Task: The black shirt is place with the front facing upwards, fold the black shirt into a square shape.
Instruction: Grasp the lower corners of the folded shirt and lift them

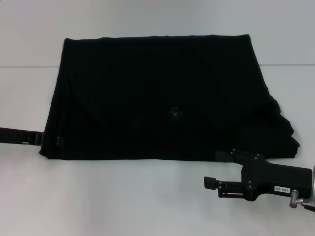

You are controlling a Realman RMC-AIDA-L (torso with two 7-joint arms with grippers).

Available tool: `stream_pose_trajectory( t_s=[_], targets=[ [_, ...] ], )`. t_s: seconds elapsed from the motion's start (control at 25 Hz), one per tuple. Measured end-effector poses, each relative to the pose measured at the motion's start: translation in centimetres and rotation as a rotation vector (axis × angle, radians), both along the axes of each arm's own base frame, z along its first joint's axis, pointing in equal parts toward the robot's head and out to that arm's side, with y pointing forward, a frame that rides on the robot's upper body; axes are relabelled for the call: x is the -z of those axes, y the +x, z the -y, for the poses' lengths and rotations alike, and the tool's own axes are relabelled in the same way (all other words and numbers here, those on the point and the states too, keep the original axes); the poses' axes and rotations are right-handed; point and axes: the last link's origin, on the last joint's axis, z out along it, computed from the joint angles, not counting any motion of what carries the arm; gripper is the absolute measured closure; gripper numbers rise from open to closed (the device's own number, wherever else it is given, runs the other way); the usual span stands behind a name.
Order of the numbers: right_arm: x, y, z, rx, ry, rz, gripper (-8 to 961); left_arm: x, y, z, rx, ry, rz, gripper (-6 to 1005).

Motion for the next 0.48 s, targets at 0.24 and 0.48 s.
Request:
stream_pose_trajectory(
  t_s=[0.24,0.48],
  targets=[
    [-0.02,-0.09,-0.10,-0.004,0.000,0.000,11,0.14,-0.11,0.11,-0.003,-0.007,-0.004,453],
    [-0.01,-0.14,-0.15,-0.005,0.000,0.001,10,0.20,-0.20,0.30,-0.005,-0.014,-0.003,309]
  ],
)
